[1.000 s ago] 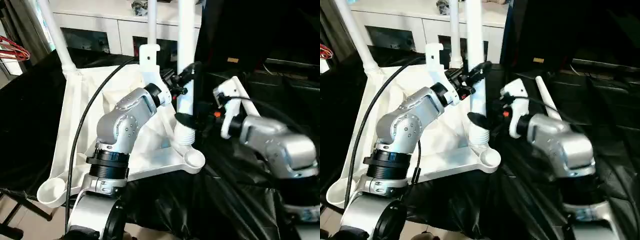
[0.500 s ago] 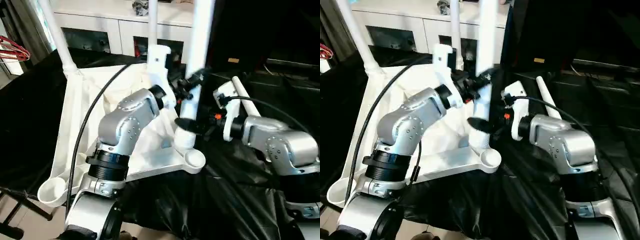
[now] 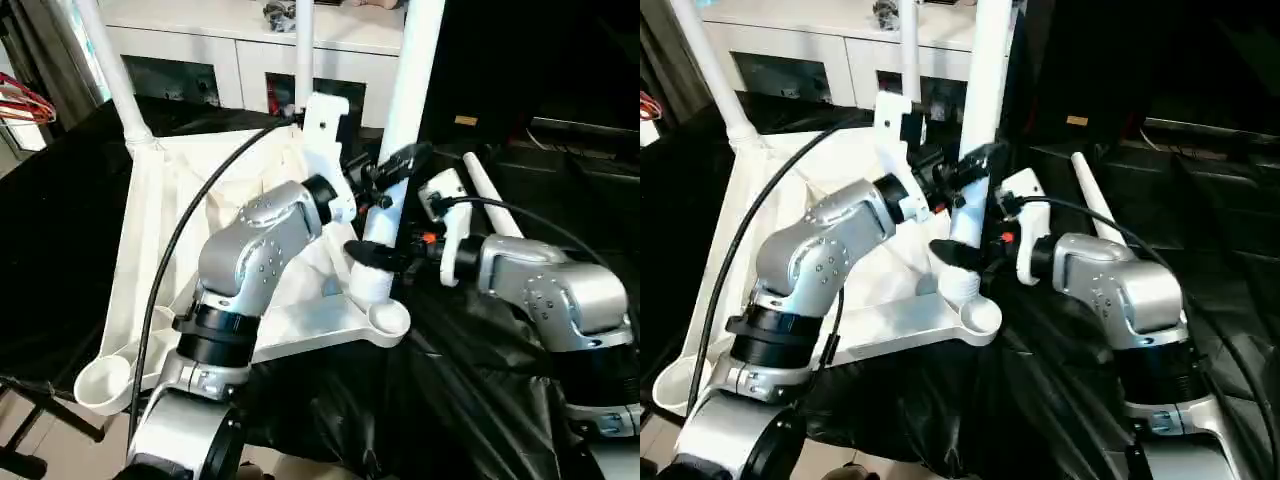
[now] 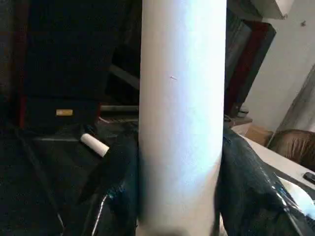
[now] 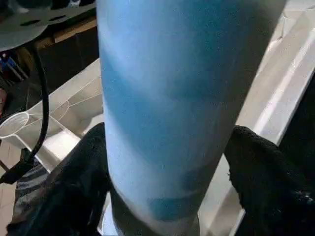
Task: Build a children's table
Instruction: Pick table leg
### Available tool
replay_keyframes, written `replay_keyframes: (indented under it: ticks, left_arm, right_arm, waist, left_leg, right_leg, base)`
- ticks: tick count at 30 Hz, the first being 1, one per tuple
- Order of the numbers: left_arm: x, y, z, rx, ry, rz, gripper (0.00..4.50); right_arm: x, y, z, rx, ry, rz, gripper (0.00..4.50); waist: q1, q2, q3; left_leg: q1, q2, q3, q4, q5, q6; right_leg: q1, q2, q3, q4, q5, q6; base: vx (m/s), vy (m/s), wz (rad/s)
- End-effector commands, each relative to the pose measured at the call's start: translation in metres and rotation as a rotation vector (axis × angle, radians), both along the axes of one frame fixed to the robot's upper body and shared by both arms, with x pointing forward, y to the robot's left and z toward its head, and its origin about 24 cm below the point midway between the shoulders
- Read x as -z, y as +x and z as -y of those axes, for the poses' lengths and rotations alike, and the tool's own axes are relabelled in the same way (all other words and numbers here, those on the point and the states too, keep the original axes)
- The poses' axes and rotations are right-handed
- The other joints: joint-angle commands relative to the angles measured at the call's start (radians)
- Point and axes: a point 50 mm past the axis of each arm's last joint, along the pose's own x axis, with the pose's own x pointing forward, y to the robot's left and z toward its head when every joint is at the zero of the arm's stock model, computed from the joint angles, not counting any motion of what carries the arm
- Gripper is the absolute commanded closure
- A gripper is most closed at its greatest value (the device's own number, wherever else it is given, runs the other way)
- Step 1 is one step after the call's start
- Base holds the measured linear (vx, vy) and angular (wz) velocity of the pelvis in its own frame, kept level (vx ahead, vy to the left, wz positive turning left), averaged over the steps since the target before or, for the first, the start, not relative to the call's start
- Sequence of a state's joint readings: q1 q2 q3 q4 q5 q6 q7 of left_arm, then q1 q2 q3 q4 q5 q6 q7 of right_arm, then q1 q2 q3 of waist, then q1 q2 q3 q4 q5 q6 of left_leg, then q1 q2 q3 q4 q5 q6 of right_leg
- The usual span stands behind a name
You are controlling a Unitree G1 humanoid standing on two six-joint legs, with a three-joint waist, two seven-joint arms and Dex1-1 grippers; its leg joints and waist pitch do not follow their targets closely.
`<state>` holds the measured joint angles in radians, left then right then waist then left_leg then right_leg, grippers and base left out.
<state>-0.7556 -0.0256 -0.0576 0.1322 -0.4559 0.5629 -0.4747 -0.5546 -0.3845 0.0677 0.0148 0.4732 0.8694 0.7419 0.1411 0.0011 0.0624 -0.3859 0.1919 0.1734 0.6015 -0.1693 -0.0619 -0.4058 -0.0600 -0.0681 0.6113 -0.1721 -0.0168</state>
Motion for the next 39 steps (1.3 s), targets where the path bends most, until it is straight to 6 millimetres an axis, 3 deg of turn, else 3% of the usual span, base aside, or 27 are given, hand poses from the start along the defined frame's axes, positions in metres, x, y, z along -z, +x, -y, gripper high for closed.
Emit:
replay_keyframes:
  ticks: [1,18,26,27,34,36,39]
  left_arm:
    - [-0.006,-0.003,0.002,0.015,0.002,0.033,2.67]
    - [-0.006,-0.004,0.004,0.039,0.011,0.038,2.67]
    - [-0.007,-0.005,0.006,0.043,0.016,0.045,2.67]
    - [-0.007,-0.005,0.007,0.04,0.013,0.038,2.11]
    - [-0.017,-0.005,0.004,0.026,-0.047,0.114,1.65]
    - [-0.033,-0.004,-0.009,-0.003,-0.15,0.143,1.59]
    - [-0.037,-0.003,-0.019,-0.025,-0.156,0.157,1.59]
  right_arm:
    - [-0.003,0.001,-0.002,-0.011,0.003,0.006,1.19]
    - [0.003,-0.002,-0.003,-0.025,-0.004,-0.019,2.54]
    - [0.005,-0.004,-0.004,-0.032,-0.002,-0.023,2.59]
    - [0.005,-0.004,-0.005,-0.032,-0.001,-0.023,2.59]
    - [0.008,-0.005,-0.009,-0.002,0.022,0.01,2.59]
    - [0.009,-0.001,-0.01,0.082,0.04,0.061,2.59]
    - [0.01,0.002,-0.009,0.125,0.042,0.097,2.59]
  waist:
    - [-0.001,-0.018,-0.081]
    - [-0.001,-0.015,-0.082]
    - [-0.001,-0.014,-0.082]
    - [-0.001,-0.014,-0.082]
    - [-0.001,-0.013,-0.083]
    - [-0.004,-0.012,-0.082]
    - [-0.006,-0.01,-0.081]
  left_leg:
    - [0.014,0.033,-0.008,-0.057,-0.102,0.023]
    - [0.015,0.033,-0.009,-0.057,-0.101,0.021]
    - [0.015,0.033,-0.01,-0.057,-0.103,0.02]
    - [0.015,0.033,-0.009,-0.057,-0.104,0.02]
    - [0.014,0.034,-0.01,-0.058,-0.11,0.019]
    - [0.013,0.035,-0.01,-0.059,-0.109,0.009]
    - [0.017,0.035,-0.01,-0.059,-0.125,0.004]
  right_leg:
    - [0.06,-0.079,0.047,-0.071,-0.205,-0.141]
    - [0.06,-0.078,0.047,-0.069,-0.189,-0.148]
    - [0.06,-0.078,0.046,-0.069,-0.191,-0.147]
    - [0.06,-0.078,0.047,-0.069,-0.191,-0.147]
    - [0.06,-0.081,0.047,-0.072,-0.192,-0.149]
    - [0.059,-0.081,0.046,-0.068,-0.185,-0.156]
    - [0.057,-0.08,0.046,-0.069,-0.195,-0.158]
  base:
    - [0.0,0.0,0.0]
    - [0.0,0.0,0.0]
    - [0.0,0.0,0.0]
    - [0.0,0.0,0.0]
    - [0.0,0.0,0.0]
    - [0.0,0.0,0.0]
    - [0.0,0.0,0.0]
